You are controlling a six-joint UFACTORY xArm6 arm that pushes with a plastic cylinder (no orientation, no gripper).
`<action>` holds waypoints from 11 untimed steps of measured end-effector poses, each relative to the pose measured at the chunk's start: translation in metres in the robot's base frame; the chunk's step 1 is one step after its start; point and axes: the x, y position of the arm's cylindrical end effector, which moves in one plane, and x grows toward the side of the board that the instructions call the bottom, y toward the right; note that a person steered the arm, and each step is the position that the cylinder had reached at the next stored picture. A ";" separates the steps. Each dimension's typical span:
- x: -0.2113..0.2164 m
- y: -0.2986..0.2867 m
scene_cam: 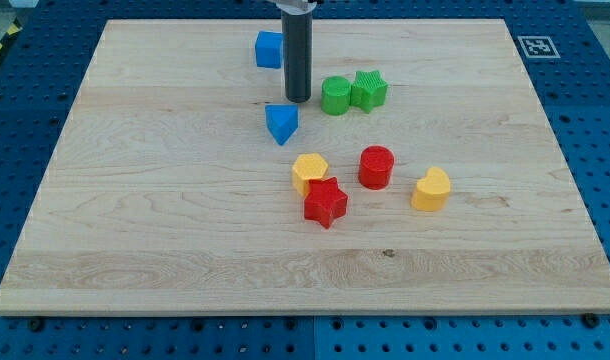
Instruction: Move green star to center right
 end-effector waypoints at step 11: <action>-0.018 0.116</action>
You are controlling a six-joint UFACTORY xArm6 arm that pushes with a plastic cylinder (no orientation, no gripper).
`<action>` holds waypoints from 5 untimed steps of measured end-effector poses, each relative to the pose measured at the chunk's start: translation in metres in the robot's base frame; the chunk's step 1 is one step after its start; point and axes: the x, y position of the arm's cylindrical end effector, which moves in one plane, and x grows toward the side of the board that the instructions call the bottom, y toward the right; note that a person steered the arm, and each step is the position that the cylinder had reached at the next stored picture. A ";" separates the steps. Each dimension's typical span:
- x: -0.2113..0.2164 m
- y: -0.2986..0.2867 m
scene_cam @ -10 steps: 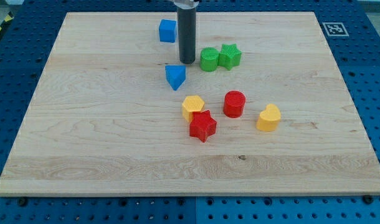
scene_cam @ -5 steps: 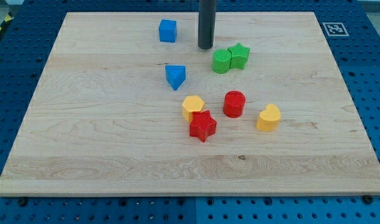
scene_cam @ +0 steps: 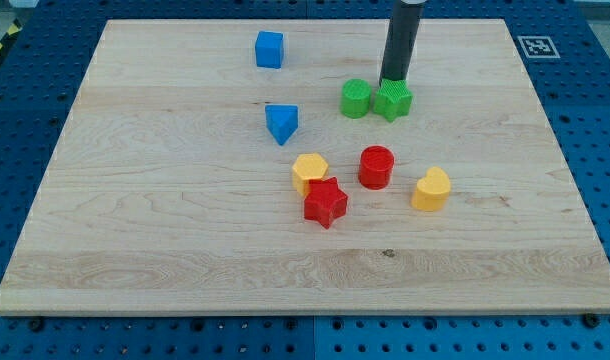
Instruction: Move green star to center right
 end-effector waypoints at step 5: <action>0.049 -0.114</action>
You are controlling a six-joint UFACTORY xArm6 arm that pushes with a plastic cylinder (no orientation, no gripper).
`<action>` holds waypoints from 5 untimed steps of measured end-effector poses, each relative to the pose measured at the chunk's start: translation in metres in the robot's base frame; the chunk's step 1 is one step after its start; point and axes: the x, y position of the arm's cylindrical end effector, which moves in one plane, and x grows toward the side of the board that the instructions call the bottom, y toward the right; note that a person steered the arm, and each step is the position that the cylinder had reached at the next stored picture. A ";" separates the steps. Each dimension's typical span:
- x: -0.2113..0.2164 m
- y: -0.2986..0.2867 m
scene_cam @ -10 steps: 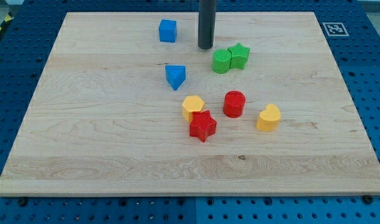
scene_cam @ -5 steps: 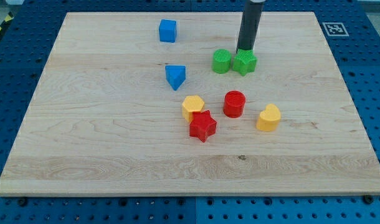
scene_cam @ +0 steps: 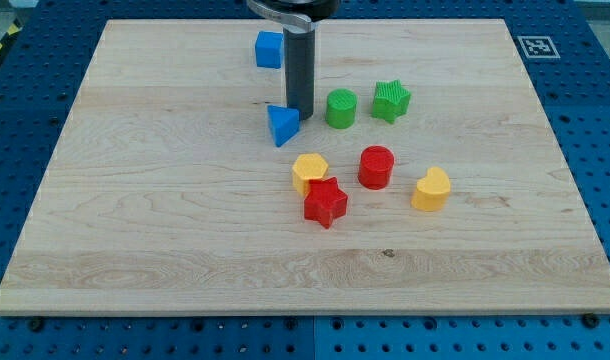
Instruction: Move green star to center right
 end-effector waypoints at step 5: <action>-0.025 0.068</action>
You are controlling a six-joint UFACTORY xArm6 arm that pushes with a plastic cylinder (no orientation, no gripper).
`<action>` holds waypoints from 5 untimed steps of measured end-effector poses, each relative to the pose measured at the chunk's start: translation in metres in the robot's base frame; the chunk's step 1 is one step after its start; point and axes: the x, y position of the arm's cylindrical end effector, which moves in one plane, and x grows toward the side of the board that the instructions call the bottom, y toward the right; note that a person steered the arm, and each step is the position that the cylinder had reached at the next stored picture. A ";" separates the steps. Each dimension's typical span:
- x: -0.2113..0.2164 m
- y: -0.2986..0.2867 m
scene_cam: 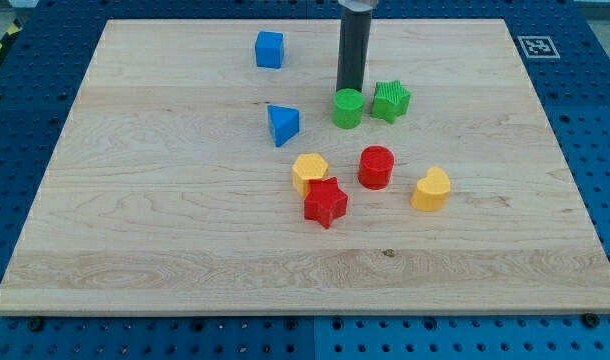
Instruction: Move green star to center right
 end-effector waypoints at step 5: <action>0.013 0.060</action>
